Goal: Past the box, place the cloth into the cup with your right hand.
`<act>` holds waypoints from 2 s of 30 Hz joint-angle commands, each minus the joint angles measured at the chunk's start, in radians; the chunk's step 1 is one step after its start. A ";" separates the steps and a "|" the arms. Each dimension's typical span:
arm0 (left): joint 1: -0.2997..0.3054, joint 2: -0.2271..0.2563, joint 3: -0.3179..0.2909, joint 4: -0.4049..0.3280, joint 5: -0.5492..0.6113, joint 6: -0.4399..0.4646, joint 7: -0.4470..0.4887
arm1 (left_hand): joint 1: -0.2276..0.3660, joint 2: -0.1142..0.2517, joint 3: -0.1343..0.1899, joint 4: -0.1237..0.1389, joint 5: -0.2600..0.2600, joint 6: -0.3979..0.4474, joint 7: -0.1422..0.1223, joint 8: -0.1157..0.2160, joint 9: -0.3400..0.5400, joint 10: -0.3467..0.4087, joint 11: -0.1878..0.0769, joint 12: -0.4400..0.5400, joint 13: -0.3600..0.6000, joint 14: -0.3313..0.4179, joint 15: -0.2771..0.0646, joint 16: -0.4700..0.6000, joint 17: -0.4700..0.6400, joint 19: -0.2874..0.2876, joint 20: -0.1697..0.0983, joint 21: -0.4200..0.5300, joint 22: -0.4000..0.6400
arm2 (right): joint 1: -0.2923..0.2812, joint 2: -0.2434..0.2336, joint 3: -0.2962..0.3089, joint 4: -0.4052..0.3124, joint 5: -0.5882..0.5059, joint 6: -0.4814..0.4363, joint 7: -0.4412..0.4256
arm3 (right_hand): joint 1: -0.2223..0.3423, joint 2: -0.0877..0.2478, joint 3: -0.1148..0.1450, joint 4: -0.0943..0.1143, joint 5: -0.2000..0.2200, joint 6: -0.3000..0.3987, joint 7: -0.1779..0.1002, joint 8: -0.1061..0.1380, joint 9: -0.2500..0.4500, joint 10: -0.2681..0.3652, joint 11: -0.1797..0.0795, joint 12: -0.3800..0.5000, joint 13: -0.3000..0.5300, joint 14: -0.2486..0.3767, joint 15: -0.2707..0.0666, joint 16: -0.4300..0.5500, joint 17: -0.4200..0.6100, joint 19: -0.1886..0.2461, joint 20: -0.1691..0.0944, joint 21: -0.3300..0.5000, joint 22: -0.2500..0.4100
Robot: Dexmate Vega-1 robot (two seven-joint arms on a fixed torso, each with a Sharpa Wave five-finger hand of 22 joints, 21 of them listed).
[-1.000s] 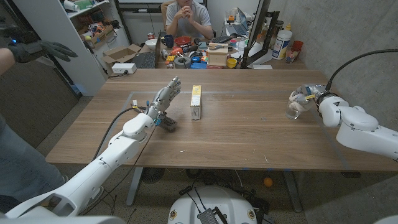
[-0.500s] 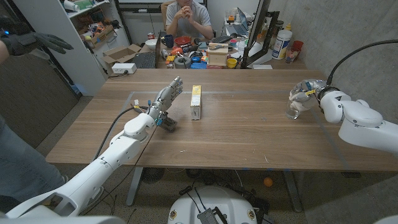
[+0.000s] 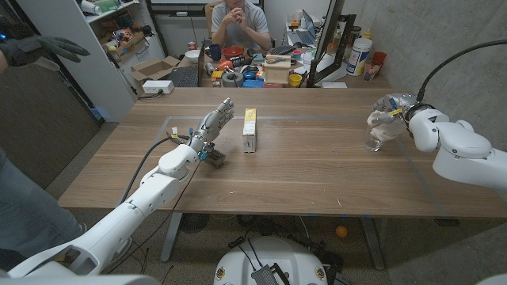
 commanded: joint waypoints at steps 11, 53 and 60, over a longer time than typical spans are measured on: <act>0.012 0.013 -0.007 -0.011 -0.007 -0.001 -0.006 | 0.004 0.014 -0.006 -0.002 -0.003 0.008 -0.003 0.003 0.004 0.002 -0.007 0.004 0.005 -0.002 0.000 0.002 0.005 -0.001 0.001 0.001 0.004 | -0.132 0.005 0.125 -0.050 0.054 -0.001 -0.202 | -0.044 -0.006 -0.016 0.016 0.006 -0.040 0.010 -0.018 0.006 -0.043 0.016 -0.011 -0.006 -0.053 0.033 -0.005 -0.003 -0.015 0.036 -0.028 0.004; 0.119 0.094 -0.109 -0.075 -0.015 -0.140 -0.021 | 0.015 0.024 -0.007 -0.006 -0.006 0.004 0.006 0.000 0.004 -0.001 0.008 0.002 0.004 -0.009 0.001 -0.001 0.005 -0.001 -0.037 0.001 0.003 | -0.225 0.486 0.178 0.154 0.126 0.778 -0.702 | -0.171 0.039 -0.057 0.048 0.025 -0.066 0.128 -0.049 -0.035 -0.022 0.074 -0.040 -0.176 -0.193 -0.033 -0.001 -0.030 -0.280 -0.127 -0.258 0.014; 0.139 0.120 -0.138 -0.105 -0.009 -0.177 -0.031 | 0.016 0.024 -0.008 -0.007 -0.006 0.005 0.008 0.000 0.004 -0.001 0.006 0.002 0.004 -0.011 -0.001 -0.001 0.005 -0.001 -0.040 0.001 0.003 | -0.198 0.559 0.155 0.195 0.200 0.881 -0.657 | -0.181 0.045 -0.060 0.050 0.024 -0.121 0.134 -0.058 -0.045 -0.062 0.081 -0.059 -0.208 -0.235 -0.019 -0.008 -0.029 -0.309 -0.118 -0.281 0.014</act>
